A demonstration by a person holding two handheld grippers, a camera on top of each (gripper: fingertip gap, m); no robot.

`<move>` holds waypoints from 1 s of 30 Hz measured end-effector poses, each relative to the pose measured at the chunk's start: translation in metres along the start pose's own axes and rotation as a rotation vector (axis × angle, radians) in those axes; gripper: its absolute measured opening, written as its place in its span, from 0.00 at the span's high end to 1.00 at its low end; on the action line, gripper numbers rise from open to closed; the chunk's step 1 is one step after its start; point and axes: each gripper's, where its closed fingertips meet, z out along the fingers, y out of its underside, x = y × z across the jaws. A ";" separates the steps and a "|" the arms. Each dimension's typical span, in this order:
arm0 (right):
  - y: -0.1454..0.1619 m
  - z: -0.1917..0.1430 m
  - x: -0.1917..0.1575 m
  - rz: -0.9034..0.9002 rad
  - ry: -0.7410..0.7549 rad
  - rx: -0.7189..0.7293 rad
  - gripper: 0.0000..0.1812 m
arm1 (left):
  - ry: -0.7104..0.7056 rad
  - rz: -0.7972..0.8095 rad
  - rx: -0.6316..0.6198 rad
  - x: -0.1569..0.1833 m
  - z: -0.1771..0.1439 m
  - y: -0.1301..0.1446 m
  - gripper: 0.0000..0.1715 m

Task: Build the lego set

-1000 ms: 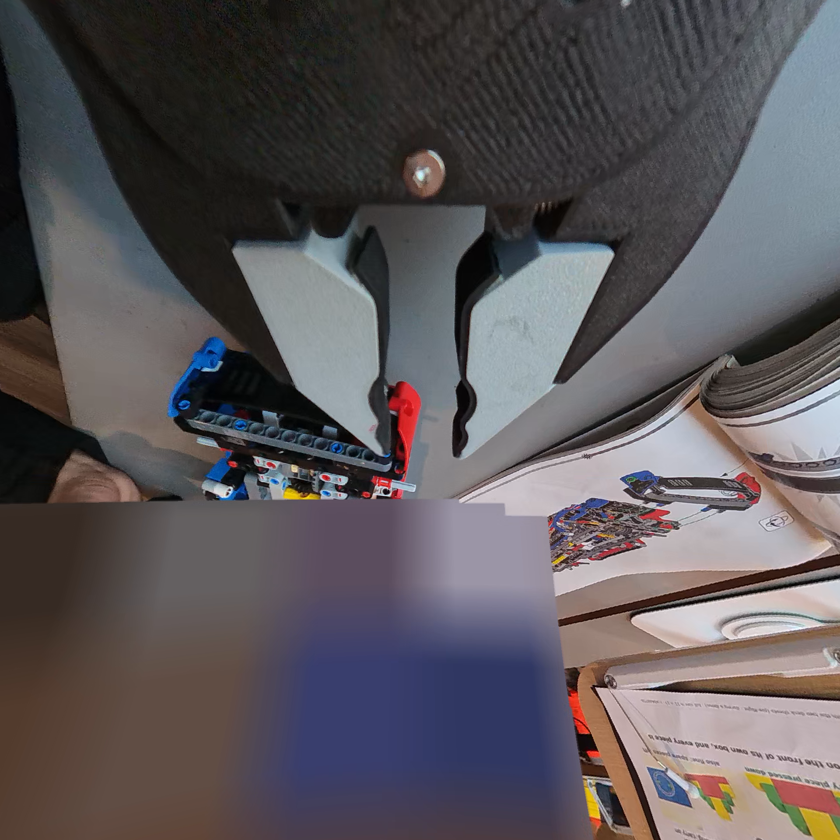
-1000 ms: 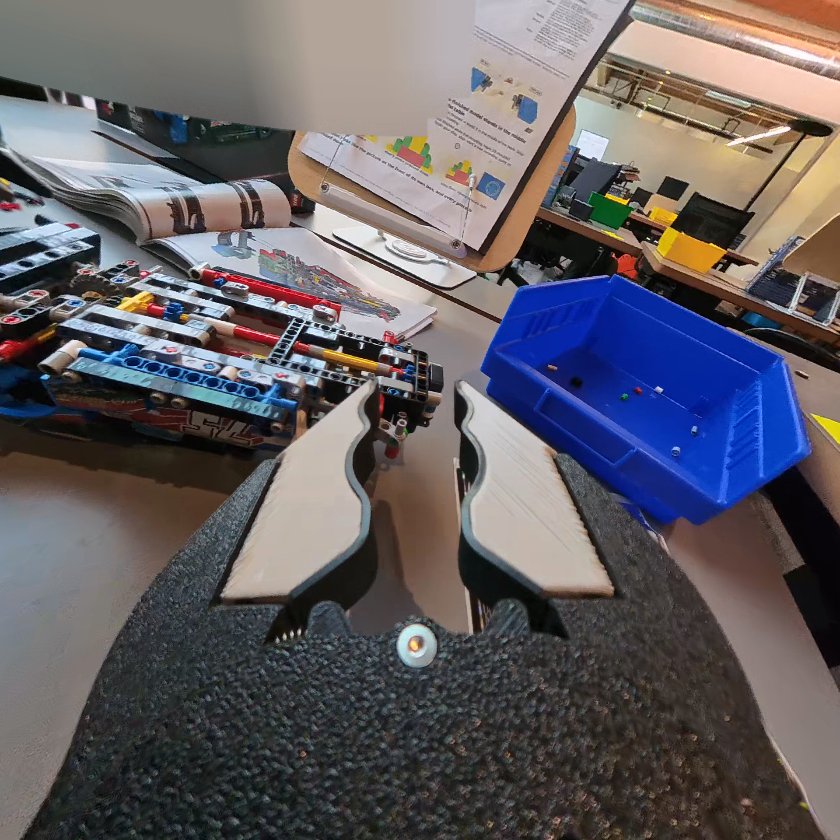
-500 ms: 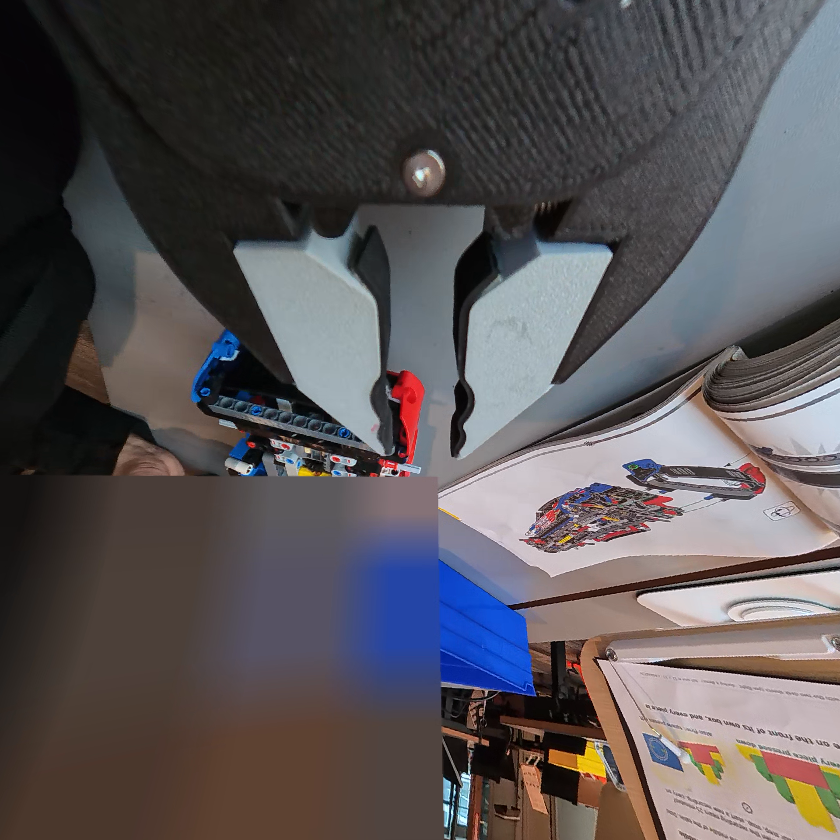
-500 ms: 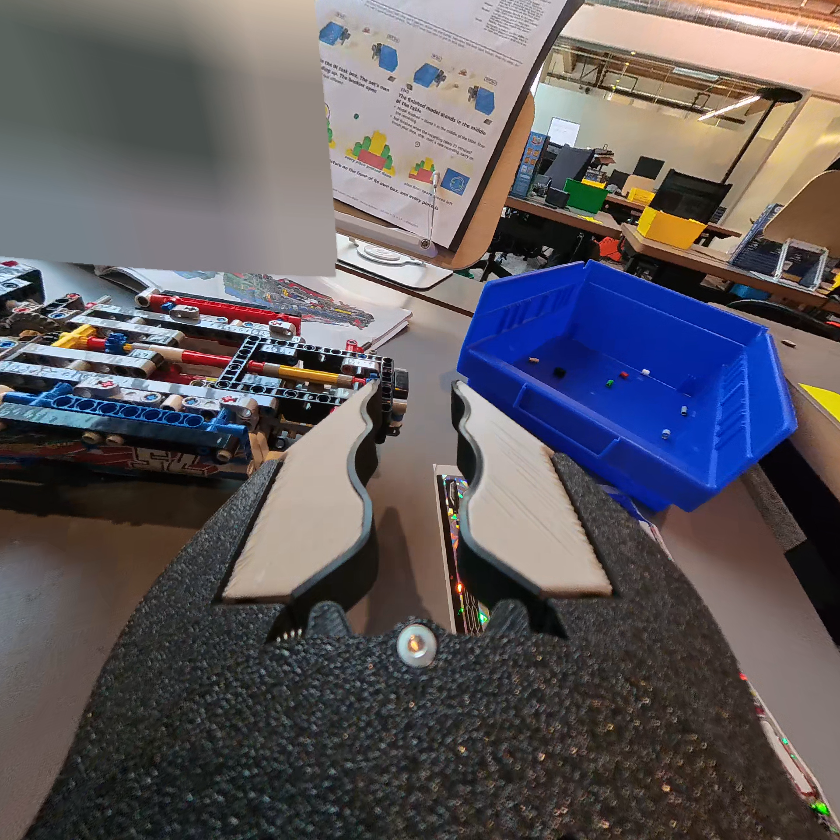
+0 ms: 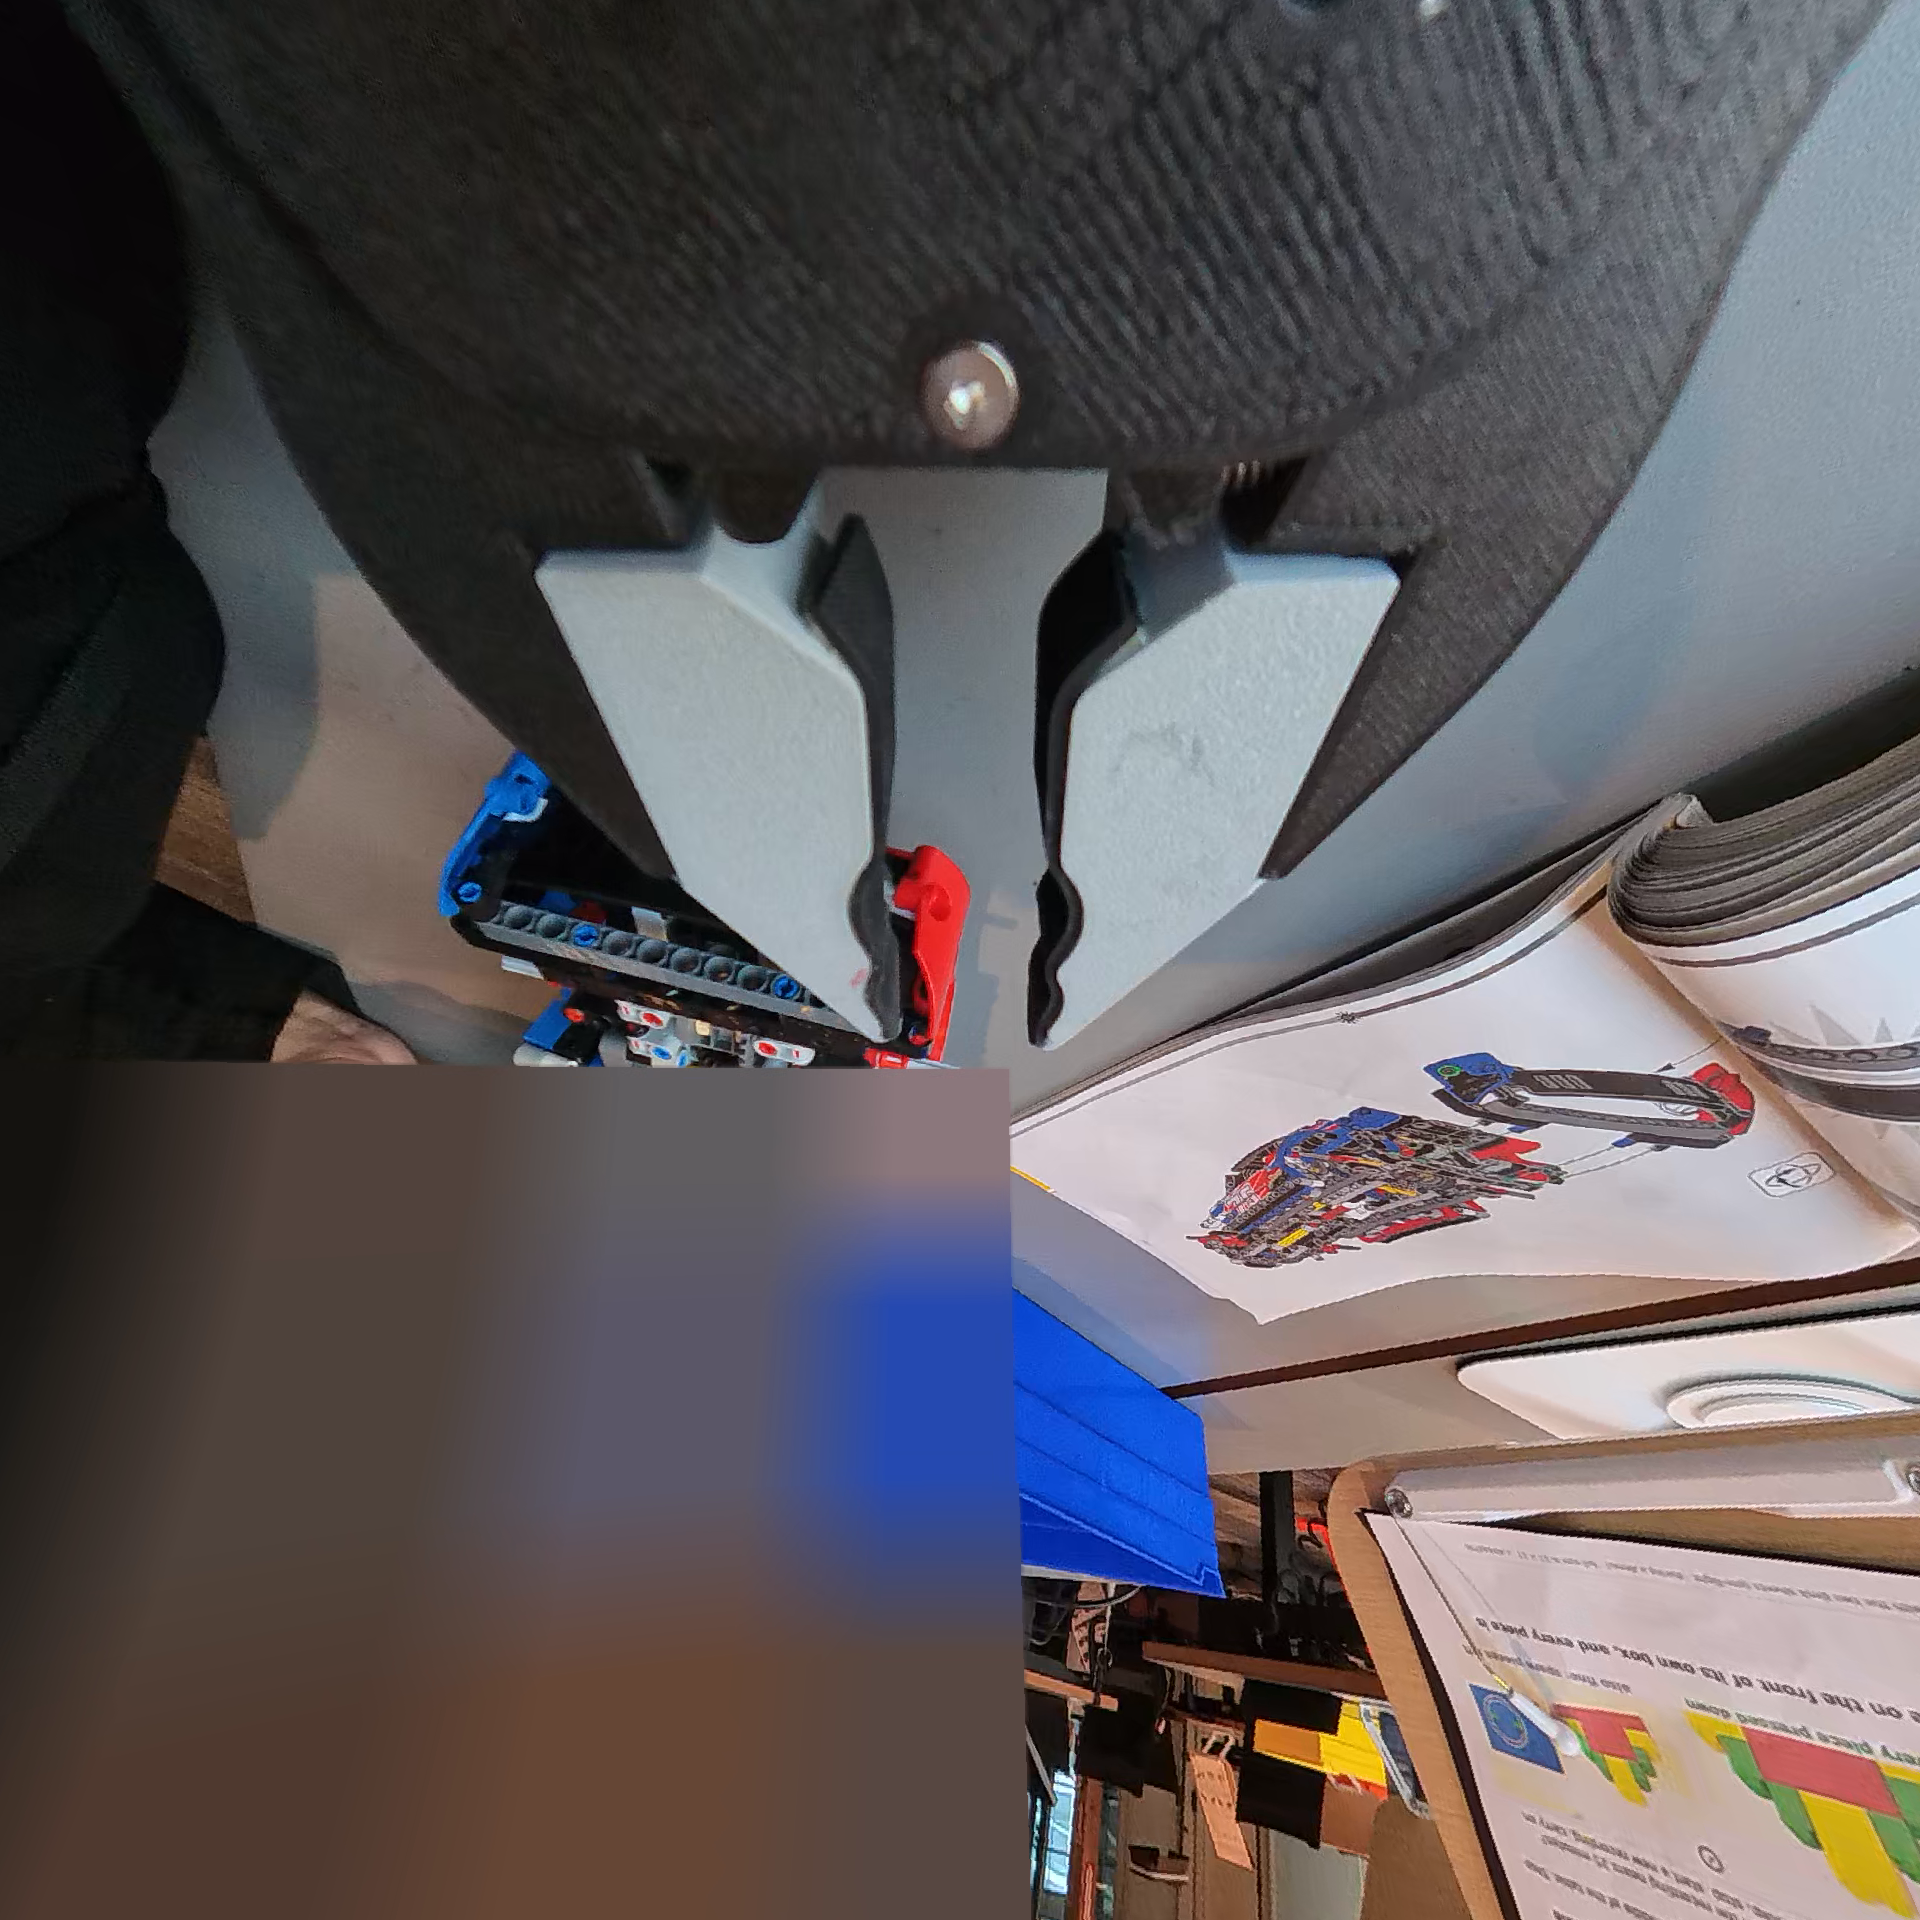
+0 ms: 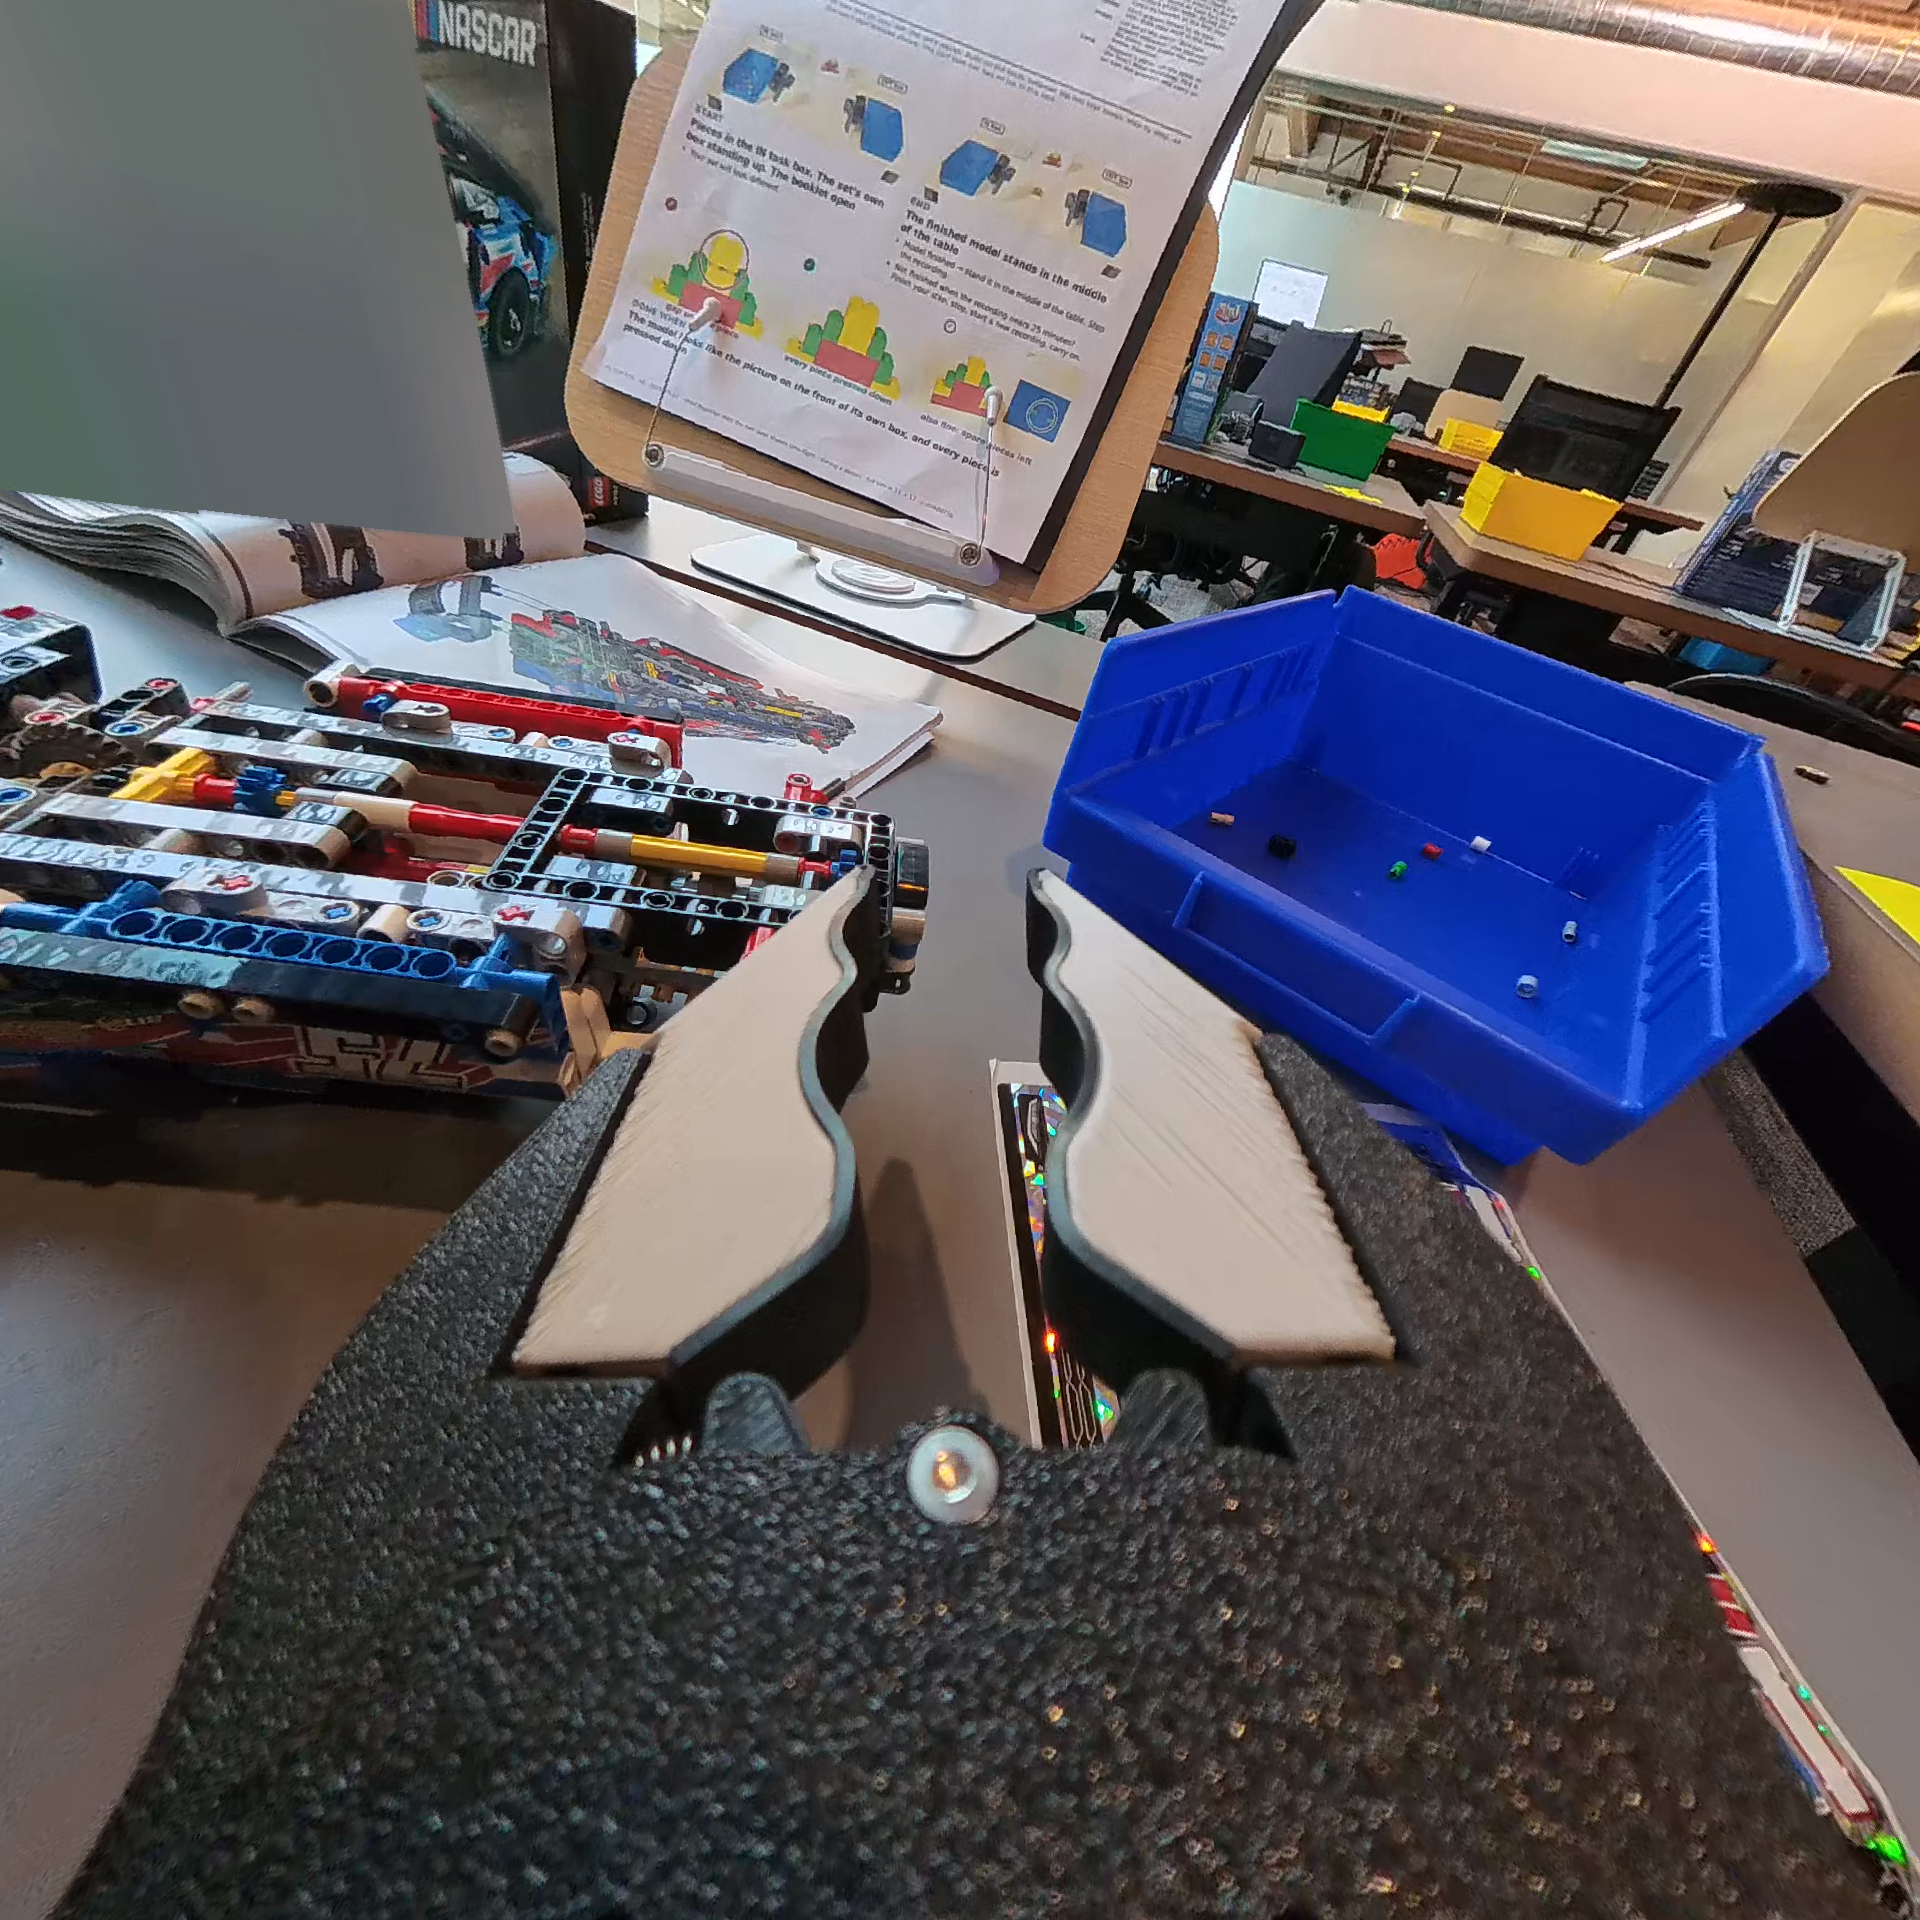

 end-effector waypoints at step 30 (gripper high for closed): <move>0.002 0.013 -0.002 -0.014 -0.038 -0.023 0.90 | -0.068 0.026 -0.049 -0.006 0.005 0.006 0.86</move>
